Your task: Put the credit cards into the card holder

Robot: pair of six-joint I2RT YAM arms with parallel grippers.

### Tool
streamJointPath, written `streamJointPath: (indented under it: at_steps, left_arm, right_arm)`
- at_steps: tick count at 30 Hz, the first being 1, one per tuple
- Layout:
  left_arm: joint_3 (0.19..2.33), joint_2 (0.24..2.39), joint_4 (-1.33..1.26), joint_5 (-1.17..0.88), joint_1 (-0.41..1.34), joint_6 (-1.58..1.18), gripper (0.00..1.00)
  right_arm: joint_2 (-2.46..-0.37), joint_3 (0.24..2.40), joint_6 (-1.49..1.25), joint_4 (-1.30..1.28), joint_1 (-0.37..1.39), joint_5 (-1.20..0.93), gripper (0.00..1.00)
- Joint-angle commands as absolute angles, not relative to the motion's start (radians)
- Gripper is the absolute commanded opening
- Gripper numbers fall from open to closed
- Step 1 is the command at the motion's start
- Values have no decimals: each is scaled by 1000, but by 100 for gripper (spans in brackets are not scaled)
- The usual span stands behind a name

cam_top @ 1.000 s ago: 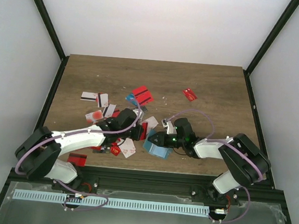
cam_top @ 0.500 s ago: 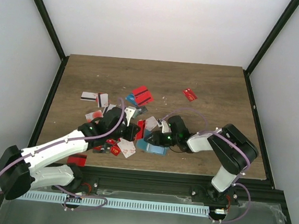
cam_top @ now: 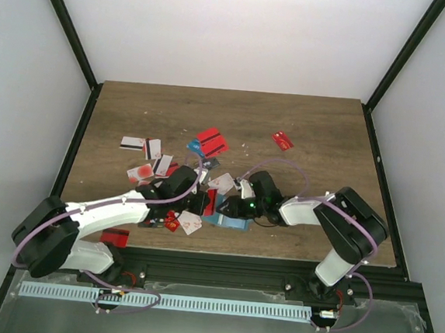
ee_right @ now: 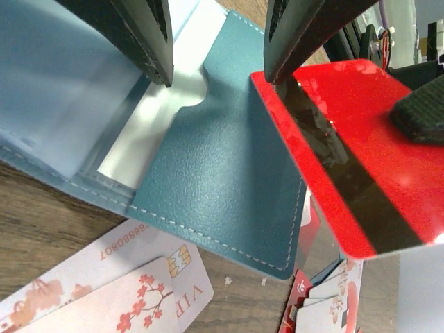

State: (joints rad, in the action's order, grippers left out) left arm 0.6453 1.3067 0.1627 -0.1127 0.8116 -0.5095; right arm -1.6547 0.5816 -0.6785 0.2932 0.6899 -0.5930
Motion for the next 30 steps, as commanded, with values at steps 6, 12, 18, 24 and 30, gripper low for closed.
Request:
streamJointPath:
  at_steps: [6,12,18,24,30]
  left_arm:
    - [620,1353,51,-129,804,-531,4]
    - [609,1376,0,-176,792,-543,4]
    - [610,1394,-41,-233,784,-557,4]
    - [619,1420,-71,-266,771,-583,4]
    - [633,1483,-125,-321,761,-621,4]
  right_arm:
    - [-1509,593,-623,159,698,-545,37]
    - [-1374,534,-607,53,695,-419,38]
    - [-1345,473,-629,21,693,-346,38]
    - [-1333,444,-640,-5,693,-261,37]
    - [-1330,422,-648,-3,694,-248,34]
